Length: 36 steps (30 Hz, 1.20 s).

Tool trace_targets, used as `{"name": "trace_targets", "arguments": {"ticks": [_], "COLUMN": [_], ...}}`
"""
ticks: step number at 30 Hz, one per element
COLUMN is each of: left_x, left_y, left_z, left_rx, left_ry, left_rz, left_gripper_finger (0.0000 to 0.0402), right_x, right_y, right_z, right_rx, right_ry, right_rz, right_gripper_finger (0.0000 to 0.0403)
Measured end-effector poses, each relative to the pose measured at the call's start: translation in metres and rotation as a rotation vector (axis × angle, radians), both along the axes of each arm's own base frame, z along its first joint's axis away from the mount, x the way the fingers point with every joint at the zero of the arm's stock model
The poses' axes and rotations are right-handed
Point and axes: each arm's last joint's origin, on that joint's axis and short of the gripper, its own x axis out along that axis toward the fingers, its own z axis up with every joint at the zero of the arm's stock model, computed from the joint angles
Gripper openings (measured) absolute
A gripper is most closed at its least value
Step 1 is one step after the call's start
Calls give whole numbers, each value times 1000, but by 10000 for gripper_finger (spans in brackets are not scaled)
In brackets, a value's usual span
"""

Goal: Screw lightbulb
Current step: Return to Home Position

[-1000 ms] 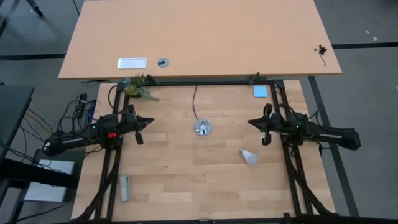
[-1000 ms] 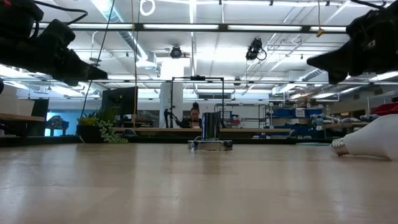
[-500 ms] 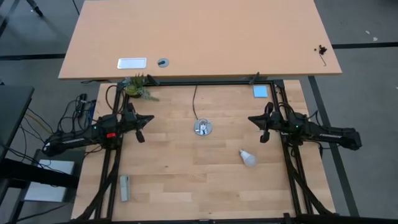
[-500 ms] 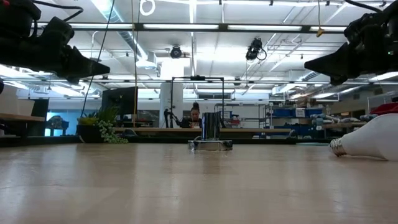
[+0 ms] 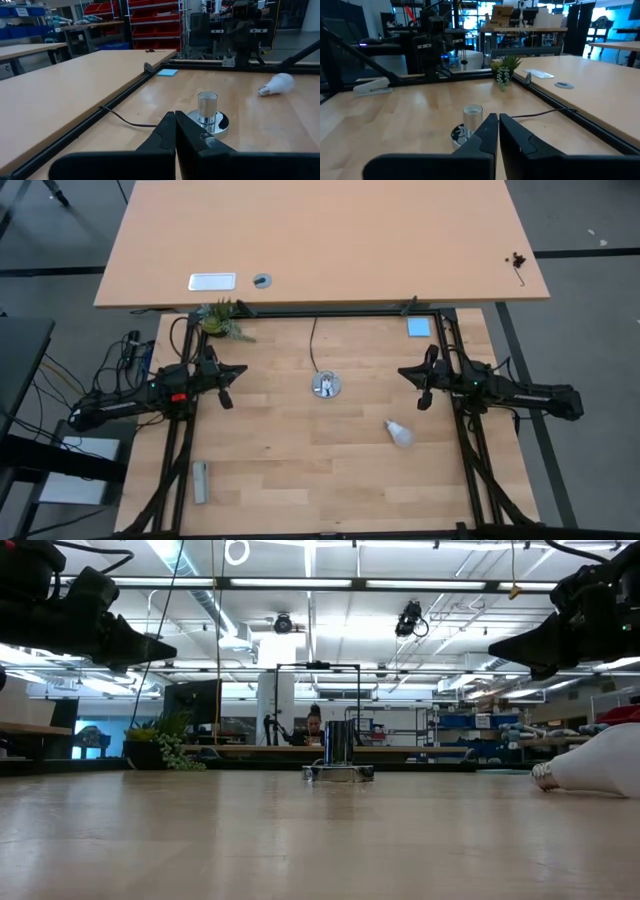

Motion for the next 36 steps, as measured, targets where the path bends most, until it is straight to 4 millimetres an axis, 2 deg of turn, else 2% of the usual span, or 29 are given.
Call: {"name": "trace_targets", "arguments": {"ticks": [17,27,36], "left_x": [0,1,1], "left_y": [-1,-1,-1], "left_z": [0,8,9], "left_rx": [-101,-109,-107], "left_ry": [-43,-143,-156], "left_rz": [-22,-27,-28], "left_gripper_finger": [2,7,7], "right_x": [0,0,0], "right_y": [0,0,0], "right_z": [0,0,0], "right_rx": [2,0,0], "right_ry": [-1,0,0], "right_rz": [3,3,3], "right_gripper_finger": [27,27,25]}}
